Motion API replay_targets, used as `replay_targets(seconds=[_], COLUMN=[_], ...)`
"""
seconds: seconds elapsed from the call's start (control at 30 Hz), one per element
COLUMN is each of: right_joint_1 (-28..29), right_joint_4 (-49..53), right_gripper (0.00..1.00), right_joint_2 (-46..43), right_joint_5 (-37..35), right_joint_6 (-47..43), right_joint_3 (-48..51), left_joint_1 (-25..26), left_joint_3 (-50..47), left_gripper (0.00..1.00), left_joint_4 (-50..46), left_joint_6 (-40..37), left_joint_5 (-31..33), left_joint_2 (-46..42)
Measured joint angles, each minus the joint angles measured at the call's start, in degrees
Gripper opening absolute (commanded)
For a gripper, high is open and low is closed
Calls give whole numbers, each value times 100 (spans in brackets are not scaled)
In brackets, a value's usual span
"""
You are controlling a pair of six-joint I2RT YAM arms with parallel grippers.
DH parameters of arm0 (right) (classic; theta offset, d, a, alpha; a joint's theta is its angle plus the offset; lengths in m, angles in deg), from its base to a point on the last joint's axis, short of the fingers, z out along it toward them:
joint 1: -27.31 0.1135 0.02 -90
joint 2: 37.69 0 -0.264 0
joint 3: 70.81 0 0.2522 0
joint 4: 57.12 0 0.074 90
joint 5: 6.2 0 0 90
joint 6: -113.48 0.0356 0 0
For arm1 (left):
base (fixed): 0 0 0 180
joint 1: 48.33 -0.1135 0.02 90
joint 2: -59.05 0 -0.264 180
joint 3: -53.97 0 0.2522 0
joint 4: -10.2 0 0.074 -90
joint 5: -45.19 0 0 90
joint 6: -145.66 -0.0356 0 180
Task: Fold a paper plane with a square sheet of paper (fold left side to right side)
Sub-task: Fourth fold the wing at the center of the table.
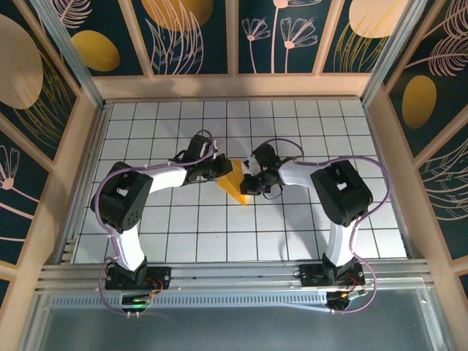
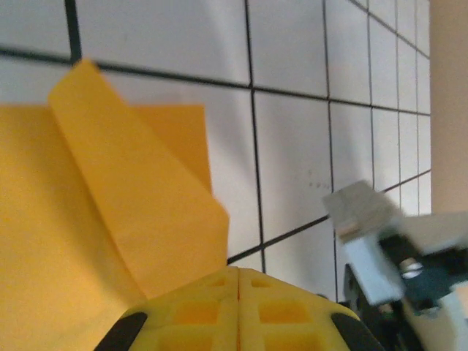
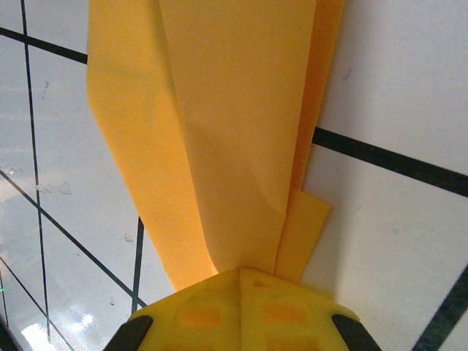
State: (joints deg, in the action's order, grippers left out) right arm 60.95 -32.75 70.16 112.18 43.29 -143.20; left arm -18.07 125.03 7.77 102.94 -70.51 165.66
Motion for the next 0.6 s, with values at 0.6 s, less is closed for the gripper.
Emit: replay_targets(seconds=[0.6], right_joint_1=[85], right_joint_4=[188], right_gripper=[0], right_joint_2=[11], right_joint_5=[-203], right_joint_6=[-44], right_joint_3=[-114], left_joint_1=[236], left_joint_3=[-7], left_gripper=[5], left_joint_4=[264], left_joint_6=[92], left_joint_5=[-234], left_joint_2=[621])
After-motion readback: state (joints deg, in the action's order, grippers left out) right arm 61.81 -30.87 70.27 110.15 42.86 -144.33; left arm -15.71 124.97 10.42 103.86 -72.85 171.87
